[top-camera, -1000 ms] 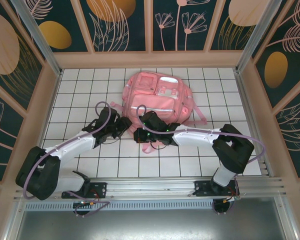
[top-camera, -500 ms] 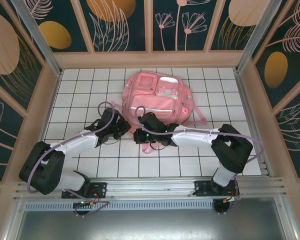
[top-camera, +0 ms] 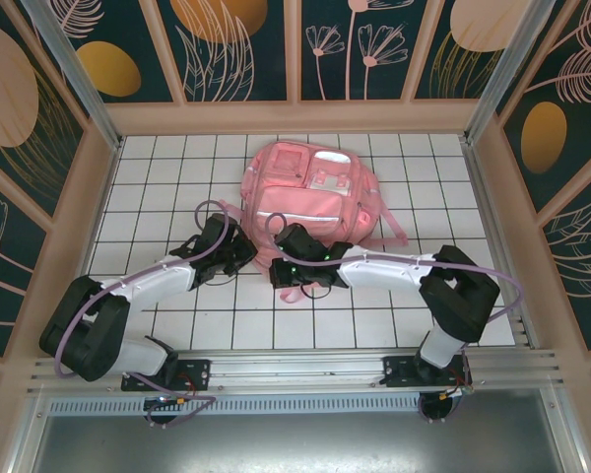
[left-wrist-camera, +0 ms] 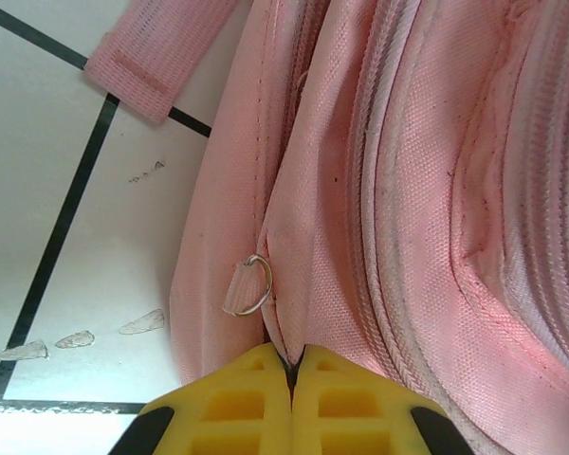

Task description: Pack the student bag

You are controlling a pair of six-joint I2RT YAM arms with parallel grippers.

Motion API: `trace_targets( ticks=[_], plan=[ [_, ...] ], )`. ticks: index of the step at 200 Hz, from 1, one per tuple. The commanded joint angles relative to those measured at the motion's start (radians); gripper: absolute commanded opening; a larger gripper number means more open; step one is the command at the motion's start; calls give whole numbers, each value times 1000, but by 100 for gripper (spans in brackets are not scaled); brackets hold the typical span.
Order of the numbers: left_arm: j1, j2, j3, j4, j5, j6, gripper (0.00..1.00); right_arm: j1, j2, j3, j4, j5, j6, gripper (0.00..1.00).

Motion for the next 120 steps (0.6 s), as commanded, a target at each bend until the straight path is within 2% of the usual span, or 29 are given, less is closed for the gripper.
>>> trace_targets(
  ticks=[1, 55, 120],
  plan=[
    [14, 9, 29, -51, -133, 35, 0, 7, -63, -33, -144, 3, -24, 0],
    [14, -2, 44, -82, -170, 46, 0, -53, -185, -86, -234, 13, -67, 0],
    [14, -6, 70, -117, -208, 64, 0, -236, -329, -256, -258, 42, -145, 0]
  ],
)
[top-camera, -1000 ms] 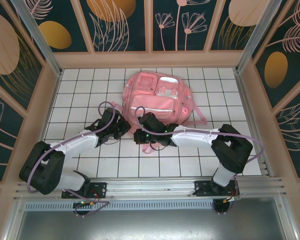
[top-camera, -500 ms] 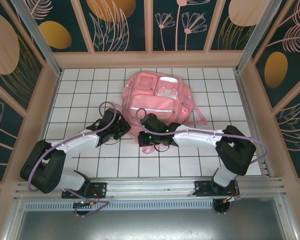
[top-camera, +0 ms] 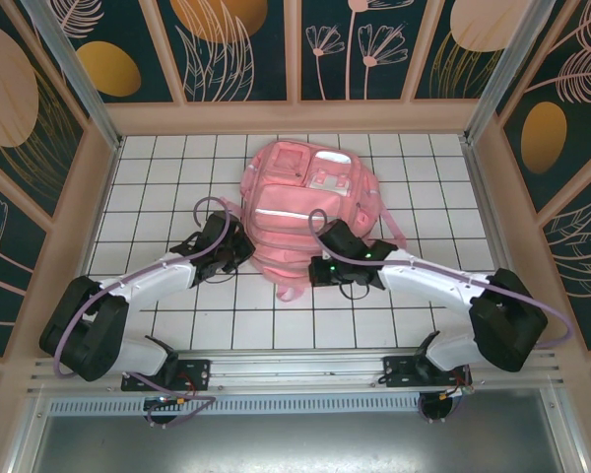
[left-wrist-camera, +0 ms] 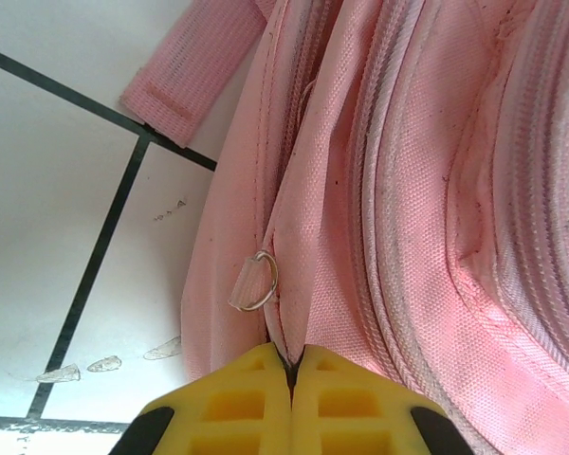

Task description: Pack the student bag

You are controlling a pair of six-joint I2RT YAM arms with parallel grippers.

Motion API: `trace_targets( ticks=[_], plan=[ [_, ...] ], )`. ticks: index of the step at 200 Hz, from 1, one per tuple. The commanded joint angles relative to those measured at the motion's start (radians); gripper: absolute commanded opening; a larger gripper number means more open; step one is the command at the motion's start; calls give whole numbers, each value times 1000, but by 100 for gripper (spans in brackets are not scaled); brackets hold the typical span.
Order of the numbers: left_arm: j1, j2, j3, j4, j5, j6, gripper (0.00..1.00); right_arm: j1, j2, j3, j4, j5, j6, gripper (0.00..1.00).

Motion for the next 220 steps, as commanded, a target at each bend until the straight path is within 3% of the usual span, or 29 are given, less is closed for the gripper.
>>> trace_targets(
  ticks=[1, 40, 66, 97, 135, 179, 220],
  plan=[
    [20, -6, 32, -62, -129, 35, 0, -60, -55, -69, -82, 42, -49, 0],
    [22, -1, 89, -111, -173, 62, 0, -93, -126, -97, -74, 94, -49, 0],
    [31, 2, 158, -167, -214, 99, 0, -81, -147, -102, -6, 10, -7, 0],
    [58, -24, 239, -262, -230, 141, 47, -25, -98, -57, 138, -122, 117, 0],
    [102, -143, 257, -394, -233, 126, 75, 136, 142, 182, 148, -80, 192, 0],
    [127, -246, 191, -473, -145, 75, 78, 195, 405, 474, 169, -110, 200, 0],
    [131, -261, 118, -483, -91, 27, 76, 197, 477, 590, 185, -113, 198, 0]
  ],
)
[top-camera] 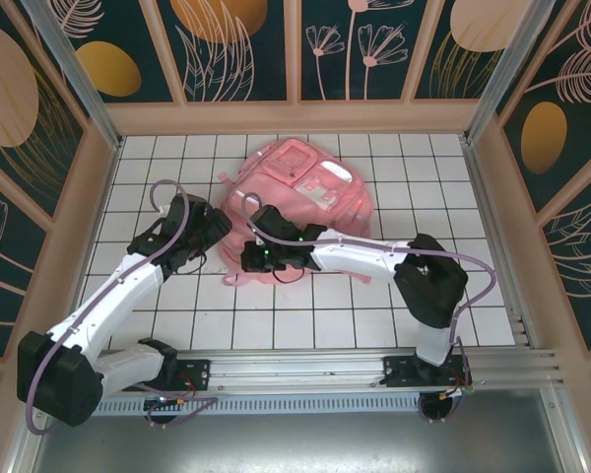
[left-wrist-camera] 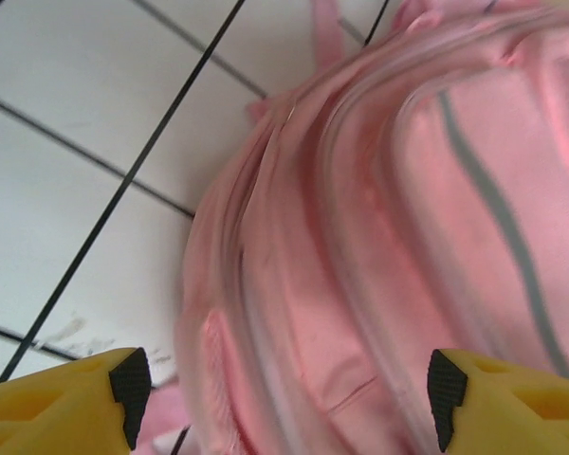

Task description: Pack the student bag

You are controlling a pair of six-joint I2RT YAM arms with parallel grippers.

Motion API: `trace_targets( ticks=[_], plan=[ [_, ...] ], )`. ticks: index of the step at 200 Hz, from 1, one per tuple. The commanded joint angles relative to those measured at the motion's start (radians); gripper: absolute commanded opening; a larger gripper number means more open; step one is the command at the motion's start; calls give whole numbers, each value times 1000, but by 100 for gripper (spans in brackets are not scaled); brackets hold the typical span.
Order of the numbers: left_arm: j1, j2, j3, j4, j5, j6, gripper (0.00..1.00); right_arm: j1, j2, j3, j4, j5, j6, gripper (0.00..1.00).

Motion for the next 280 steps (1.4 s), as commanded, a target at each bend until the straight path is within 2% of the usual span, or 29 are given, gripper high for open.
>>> trace_targets(
  ticks=[1, 19, 41, 66, 96, 156, 193, 237, 259, 280],
  plan=[
    [5, -8, -60, -30, 67, -57, 76, 5, 9, 81, 61, -25, 7, 0],
    [5, -3, -120, 29, 132, -105, 73, 1, 14, 72, 71, -22, 13, 0],
    [5, 8, -170, 107, 153, -141, 68, 1, 17, 31, 125, -71, 28, 0],
    [3, 56, -208, 216, 218, -171, 58, 2, 17, -3, 158, -83, 43, 0],
    [3, 91, -206, 250, 194, -168, 52, 4, 15, -28, 180, -91, 44, 0],
    [3, 30, -193, 263, 155, -130, 54, 8, 1, -87, 233, -109, 55, 0],
    [3, 57, -211, 315, 183, -137, 44, 9, 9, -78, 250, -122, 60, 0],
    [3, 105, -198, 345, 192, -136, 40, 11, 8, -69, 251, -118, 60, 0],
    [3, 115, -211, 350, 189, -130, 29, 11, 6, -68, 244, -105, 56, 0],
    [3, 109, -218, 330, 150, -127, 9, 12, 8, -71, 213, -71, 38, 0]
  ],
)
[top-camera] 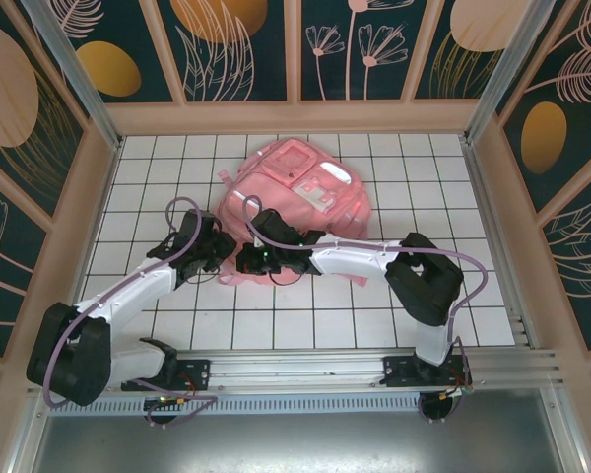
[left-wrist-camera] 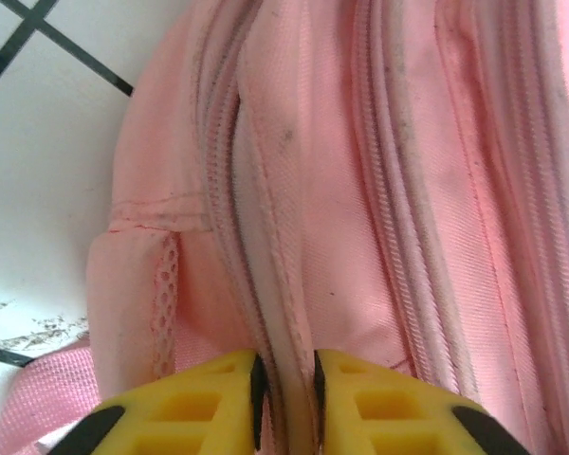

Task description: Pack the student bag

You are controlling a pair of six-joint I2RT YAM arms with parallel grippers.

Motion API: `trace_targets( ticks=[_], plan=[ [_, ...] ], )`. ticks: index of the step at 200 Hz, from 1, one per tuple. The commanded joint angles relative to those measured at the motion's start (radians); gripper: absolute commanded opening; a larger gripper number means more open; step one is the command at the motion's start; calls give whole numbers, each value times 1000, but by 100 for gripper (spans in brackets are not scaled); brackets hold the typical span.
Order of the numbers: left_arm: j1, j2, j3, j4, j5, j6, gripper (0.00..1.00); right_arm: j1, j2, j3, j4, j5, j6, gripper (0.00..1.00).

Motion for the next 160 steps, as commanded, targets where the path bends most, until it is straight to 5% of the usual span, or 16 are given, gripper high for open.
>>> trace_targets(
  ticks=[1, 12, 160],
  plan=[
    [2, -1, -12, 8, -31, 5, 8, 13, -15, 7, 27, 3, -18, 0],
    [3, -8, -8, -11, -56, 10, 0, 16, -17, 0, 0, 28, -32, 0],
    [59, -68, 31, -100, -130, 51, 0, 50, -260, -304, -188, 298, -105, 0]
  ],
)
